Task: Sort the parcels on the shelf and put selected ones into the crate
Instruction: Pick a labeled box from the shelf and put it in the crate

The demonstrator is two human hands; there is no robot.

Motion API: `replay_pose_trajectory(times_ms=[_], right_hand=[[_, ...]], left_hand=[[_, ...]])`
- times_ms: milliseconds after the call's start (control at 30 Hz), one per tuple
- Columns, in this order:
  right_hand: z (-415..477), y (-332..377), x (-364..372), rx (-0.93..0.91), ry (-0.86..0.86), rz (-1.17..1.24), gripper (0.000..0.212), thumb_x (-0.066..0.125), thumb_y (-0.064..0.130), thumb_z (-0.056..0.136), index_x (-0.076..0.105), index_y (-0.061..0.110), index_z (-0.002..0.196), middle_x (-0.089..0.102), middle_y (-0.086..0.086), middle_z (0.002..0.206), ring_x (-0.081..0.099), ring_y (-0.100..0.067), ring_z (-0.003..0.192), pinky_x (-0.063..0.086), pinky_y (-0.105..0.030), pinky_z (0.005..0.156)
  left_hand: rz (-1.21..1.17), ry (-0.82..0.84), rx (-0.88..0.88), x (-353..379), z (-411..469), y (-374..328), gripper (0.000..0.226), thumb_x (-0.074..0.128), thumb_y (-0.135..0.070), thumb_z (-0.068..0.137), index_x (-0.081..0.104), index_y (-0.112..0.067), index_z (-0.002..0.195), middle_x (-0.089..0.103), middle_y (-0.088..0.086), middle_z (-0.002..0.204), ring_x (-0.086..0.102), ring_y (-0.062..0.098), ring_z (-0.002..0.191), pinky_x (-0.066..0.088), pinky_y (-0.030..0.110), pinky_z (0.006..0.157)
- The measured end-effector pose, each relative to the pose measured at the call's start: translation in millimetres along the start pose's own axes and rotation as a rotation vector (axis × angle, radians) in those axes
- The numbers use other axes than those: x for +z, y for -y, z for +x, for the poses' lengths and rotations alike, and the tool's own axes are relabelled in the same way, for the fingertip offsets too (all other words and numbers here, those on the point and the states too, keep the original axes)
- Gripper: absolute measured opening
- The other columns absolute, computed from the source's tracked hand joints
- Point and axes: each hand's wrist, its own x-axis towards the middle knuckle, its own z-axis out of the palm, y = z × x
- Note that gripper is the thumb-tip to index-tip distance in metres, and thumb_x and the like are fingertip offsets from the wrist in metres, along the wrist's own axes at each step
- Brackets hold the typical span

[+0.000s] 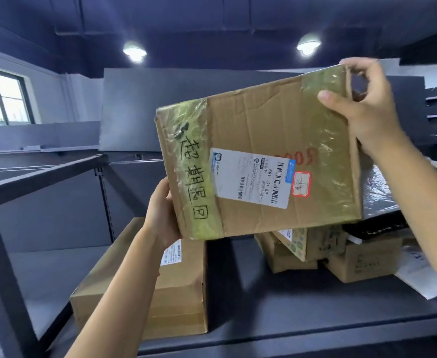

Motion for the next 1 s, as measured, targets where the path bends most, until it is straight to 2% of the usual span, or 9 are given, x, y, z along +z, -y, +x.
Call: replay_pose_trajectory(times_ms=[133,233,333,433,500,600,800,900,1000], right_hand=[[28,11,17,-0.019,0.103,-0.085,0.038,0.075,0.035,0.070,0.052,0.036,0.100,0.055,0.008,0.110,0.057,0.002,0.096,0.048,-0.013,0.077],[43,18,29,-0.060,0.138,-0.112,0.037,0.074,0.037,0.070,0.054,0.035,0.102,0.058,0.013,0.106,0.057,-0.001,0.100,0.049,-0.021,0.087],[53,21,34,-0.073,0.138,-0.128,0.035,0.074,0.039,0.071,0.055,0.036,0.100,0.058,0.013,0.104,0.057,-0.006,0.103,0.050,-0.030,0.093],[57,18,40,-0.048,0.147,-0.157,0.034,0.075,0.041,0.070,0.057,0.038,0.098,0.059,0.010,0.107,0.059,-0.014,0.107,0.050,-0.042,0.095],[56,17,44,-0.025,0.171,-0.150,0.034,0.075,0.041,0.069,0.057,0.038,0.097,0.059,0.009,0.108,0.060,-0.014,0.106,0.050,-0.042,0.095],[54,15,49,0.003,0.199,-0.133,0.033,0.075,0.040,0.070,0.057,0.038,0.099,0.059,0.007,0.109,0.060,-0.014,0.106,0.051,-0.040,0.095],[62,14,57,0.049,0.295,-0.162,0.034,0.074,0.033,0.077,0.059,0.031,0.108,0.056,0.011,0.108,0.058,-0.004,0.100,0.051,-0.029,0.090],[64,17,57,0.029,0.313,-0.298,0.040,0.069,0.034,0.083,0.057,0.026,0.120,0.054,0.012,0.114,0.053,0.004,0.097,0.043,-0.016,0.081],[58,18,63,-0.044,0.258,-0.476,0.048,0.065,0.040,0.084,0.053,0.027,0.129,0.052,0.013,0.118,0.049,-0.003,0.105,0.036,-0.015,0.084]], left_hand=[[-0.104,0.025,0.102,1,2,1,0.067,0.038,-0.071,0.082,0.070,-0.021,0.111,0.068,0.008,0.120,0.064,0.028,0.113,0.044,0.050,0.100],[-0.080,0.043,0.131,-4,3,-1,0.067,0.038,-0.073,0.074,0.068,-0.024,0.109,0.072,0.005,0.113,0.066,0.026,0.108,0.045,0.051,0.097],[-0.031,0.064,0.165,-15,3,-4,0.057,0.038,-0.065,0.076,0.067,-0.023,0.103,0.076,0.001,0.098,0.070,0.020,0.096,0.053,0.042,0.081],[0.000,0.153,0.214,-23,1,-8,0.063,0.065,-0.068,0.058,0.071,-0.022,0.100,0.076,0.002,0.098,0.072,0.020,0.092,0.060,0.034,0.069],[0.003,0.175,0.185,-30,4,-6,0.087,0.081,-0.070,0.038,0.067,-0.020,0.108,0.074,0.004,0.106,0.071,0.021,0.097,0.059,0.036,0.073],[0.010,0.178,0.124,-37,11,3,0.101,0.081,-0.072,0.035,0.061,-0.022,0.120,0.070,0.005,0.115,0.065,0.026,0.107,0.052,0.047,0.087],[-0.169,0.198,0.188,-25,12,25,0.076,0.086,-0.052,0.042,0.068,-0.014,0.105,0.074,0.007,0.098,0.071,0.022,0.089,0.059,0.035,0.073],[-0.212,0.118,0.199,-16,16,34,0.048,0.065,-0.043,0.063,0.069,-0.015,0.102,0.074,0.007,0.096,0.069,0.024,0.090,0.055,0.039,0.078],[-0.277,0.046,0.207,-8,19,44,0.043,0.054,-0.042,0.075,0.067,-0.015,0.106,0.073,0.008,0.100,0.069,0.024,0.090,0.053,0.041,0.082]])
